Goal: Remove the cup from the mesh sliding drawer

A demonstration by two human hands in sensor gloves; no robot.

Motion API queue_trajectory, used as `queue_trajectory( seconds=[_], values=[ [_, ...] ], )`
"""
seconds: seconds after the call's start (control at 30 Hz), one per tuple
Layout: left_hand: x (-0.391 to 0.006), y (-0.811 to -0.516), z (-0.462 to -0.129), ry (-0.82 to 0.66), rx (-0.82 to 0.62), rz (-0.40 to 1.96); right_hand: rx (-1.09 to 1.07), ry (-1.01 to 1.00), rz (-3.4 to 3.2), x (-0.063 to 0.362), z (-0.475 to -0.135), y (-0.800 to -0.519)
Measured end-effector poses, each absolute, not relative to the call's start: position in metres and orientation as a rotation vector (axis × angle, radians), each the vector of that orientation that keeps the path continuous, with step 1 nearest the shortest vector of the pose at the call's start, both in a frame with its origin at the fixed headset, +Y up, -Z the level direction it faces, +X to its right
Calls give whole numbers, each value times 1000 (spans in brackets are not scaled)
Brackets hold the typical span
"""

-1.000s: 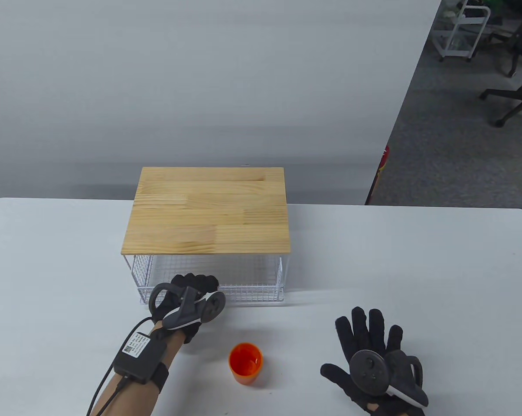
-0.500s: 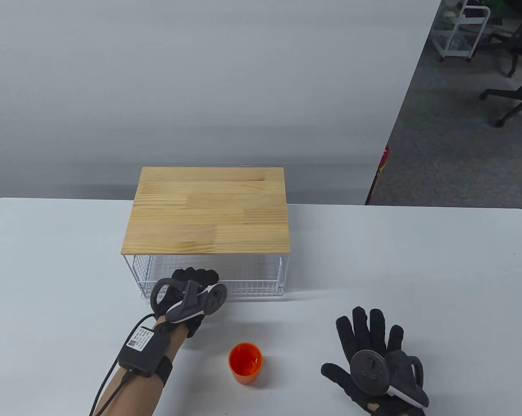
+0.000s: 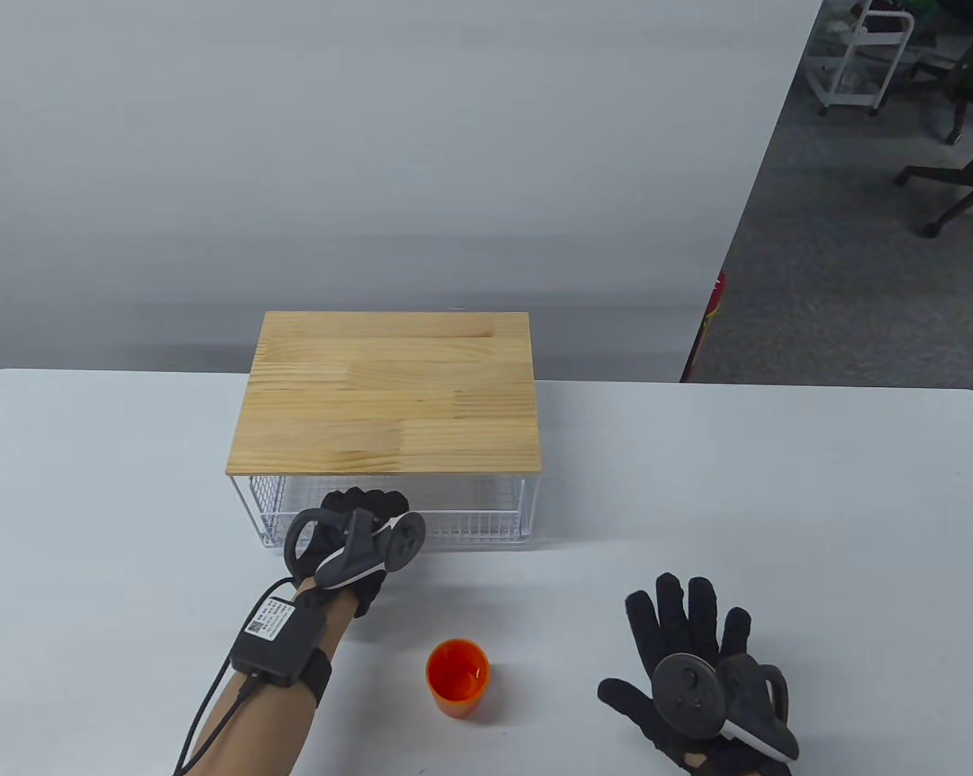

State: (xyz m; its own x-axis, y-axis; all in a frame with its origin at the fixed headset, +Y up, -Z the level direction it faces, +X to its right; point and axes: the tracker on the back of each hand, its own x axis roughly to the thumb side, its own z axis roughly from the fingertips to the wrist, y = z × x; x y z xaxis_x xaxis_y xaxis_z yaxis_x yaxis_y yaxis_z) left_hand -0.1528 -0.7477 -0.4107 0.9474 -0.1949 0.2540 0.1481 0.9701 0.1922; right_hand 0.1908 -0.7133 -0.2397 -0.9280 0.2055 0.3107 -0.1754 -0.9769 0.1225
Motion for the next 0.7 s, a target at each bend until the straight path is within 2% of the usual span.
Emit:
queue_trajectory(
  seconds=[0.7],
  values=[
    [-148, -751, -427, -238, 130, -219, 482, 145, 2899, 192, -240, -713]
  ],
)
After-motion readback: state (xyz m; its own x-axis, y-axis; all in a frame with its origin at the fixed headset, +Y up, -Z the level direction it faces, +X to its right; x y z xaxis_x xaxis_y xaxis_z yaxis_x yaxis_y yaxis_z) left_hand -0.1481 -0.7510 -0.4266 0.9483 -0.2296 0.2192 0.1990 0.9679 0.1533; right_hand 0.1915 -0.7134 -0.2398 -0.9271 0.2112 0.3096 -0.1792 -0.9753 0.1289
